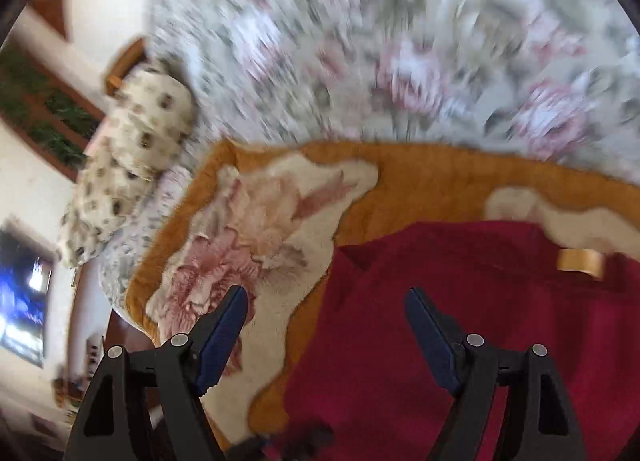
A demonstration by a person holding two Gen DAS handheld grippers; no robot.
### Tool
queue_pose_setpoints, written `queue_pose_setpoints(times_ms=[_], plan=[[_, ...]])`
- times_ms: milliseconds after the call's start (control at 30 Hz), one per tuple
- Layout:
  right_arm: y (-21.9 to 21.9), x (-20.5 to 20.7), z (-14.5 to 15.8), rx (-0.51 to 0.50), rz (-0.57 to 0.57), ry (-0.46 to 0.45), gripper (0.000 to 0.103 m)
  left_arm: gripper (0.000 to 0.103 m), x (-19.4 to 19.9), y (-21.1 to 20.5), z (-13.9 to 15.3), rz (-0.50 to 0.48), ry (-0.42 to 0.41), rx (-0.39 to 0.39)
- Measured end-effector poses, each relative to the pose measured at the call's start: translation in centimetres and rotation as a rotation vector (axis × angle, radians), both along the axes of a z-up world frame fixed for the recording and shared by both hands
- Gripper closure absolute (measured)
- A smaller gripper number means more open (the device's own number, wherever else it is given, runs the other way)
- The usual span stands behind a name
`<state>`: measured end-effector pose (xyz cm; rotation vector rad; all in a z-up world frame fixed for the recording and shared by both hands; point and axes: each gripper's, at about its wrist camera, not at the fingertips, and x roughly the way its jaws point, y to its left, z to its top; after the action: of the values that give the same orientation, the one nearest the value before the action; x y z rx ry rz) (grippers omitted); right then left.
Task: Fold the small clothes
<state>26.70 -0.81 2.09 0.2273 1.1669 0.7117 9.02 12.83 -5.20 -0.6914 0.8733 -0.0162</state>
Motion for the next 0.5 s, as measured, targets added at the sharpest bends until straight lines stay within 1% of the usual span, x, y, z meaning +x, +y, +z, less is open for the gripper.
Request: queue_pose_setpoints(times_ms=[33, 133, 167, 200, 267, 333, 367, 400, 467, 500], plan=[[1.3, 1.1, -0.9, -0.025, 0.014, 0.058, 0.024, 0.067, 0.1, -0.2, 0.1, -0.006, 0.0, 0.015], [4.9, 3.3, -3.7, -0.258, -0.004, 0.195, 0.024, 0.063, 0.2, -0.7, 0.1, -0.023, 0.0, 0.041], [5.7, 3.6, -4.1, -0.29, 0.001, 0.208, 0.024, 0.062, 0.2, -0.7, 0.1, -0.026, -0.001, 0.043], [6.7, 3.9, -4.3, -0.333, 0.003, 0.201, 0.024, 0.062, 0.2, -0.7, 0.1, -0.027, -0.002, 0.042], [8.3, 4.2, -4.2, -0.368, 0.012, 0.175, 0.024, 0.062, 0.1, -0.6, 0.0, -0.028, -0.006, 0.027], [9.9, 4.6, -4.7, -0.421, 0.025, 0.182, 0.024, 0.062, 0.1, -0.4, -0.2, -0.031, -0.009, 0.014], [10.6, 5.1, -5.2, -0.489, 0.018, 0.185, 0.026, 0.062, 0.1, -0.4, -0.2, -0.032, -0.01, 0.01], [11.0, 5.3, -5.7, -0.536, 0.01, 0.19, 0.03, 0.062, 0.0, -0.3, -0.2, -0.033, -0.011, 0.008], [11.8, 5.7, -6.3, -0.584, 0.004, 0.202, 0.044, 0.062, 0.0, -0.3, -0.2, -0.035, -0.013, 0.003], [12.0, 5.9, -6.6, -0.61, -0.001, 0.205, 0.047, 0.062, -0.1, -0.2, -0.2, -0.035, -0.013, -0.001]])
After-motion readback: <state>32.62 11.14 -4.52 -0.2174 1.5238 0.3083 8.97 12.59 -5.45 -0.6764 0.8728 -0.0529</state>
